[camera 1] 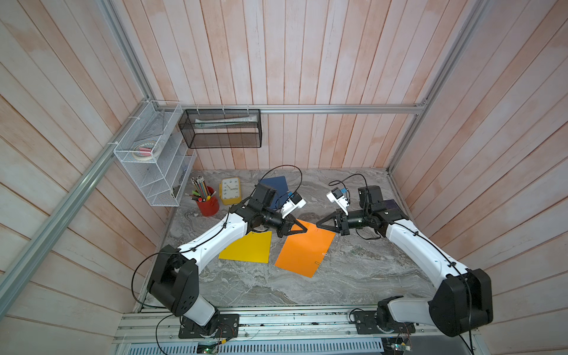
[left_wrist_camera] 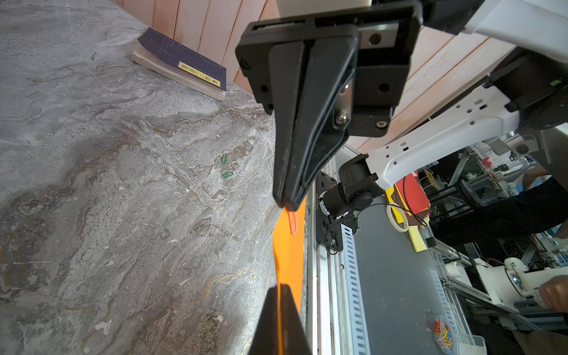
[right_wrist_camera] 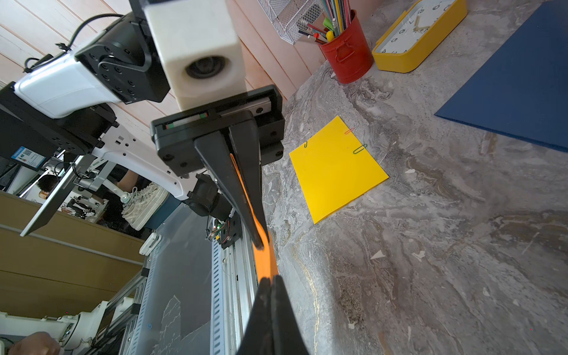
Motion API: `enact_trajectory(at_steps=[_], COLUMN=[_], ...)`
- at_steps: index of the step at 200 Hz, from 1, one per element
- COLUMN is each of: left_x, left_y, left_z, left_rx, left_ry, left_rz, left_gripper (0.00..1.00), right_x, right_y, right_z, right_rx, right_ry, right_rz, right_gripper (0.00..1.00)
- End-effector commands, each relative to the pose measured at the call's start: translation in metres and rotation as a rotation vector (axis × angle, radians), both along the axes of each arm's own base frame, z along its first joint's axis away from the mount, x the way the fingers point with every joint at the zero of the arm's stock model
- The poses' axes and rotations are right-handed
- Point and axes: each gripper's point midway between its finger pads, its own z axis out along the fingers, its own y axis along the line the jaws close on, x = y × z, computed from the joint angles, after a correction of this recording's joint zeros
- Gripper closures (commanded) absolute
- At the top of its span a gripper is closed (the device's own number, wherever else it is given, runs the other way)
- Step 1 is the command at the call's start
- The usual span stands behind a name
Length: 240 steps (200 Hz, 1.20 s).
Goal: Unclip the paperclips from the documents
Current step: Remove the paper clip from the document.
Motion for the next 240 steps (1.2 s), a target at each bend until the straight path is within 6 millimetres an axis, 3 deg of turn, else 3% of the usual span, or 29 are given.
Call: enact_trajectory(at_steps=[1, 160, 206, 240], left_x=[-0.009, -0.008, -0.004, 0.002], left_y=[0.012, 0.012, 0.012, 0.013], left_z=[-0.031, -0.029, -0.023, -0.017], left_rx=[0.111, 0.113, 0.097, 0.076], left_ry=[0.103, 0.09, 0.081, 0.073], left_rz=[0.021, 0.029, 0.043, 0.068], left_gripper=[1.0, 1.0, 1.0, 1.0], right_x=[0.011, 0.014, 0.041, 0.055], right_y=[-0.012, -0.017, -0.041, -0.069], right_z=[0.019, 0.015, -0.015, -0.049], right_rx=[0.031, 0.022, -0.053, -0.106], right_ry=[-0.091, -0.081, -0.014, 0.088], right_rz=[-0.046, -0.082, -0.296, -0.475], right_gripper=[0.98, 0.98, 0.99, 0.99])
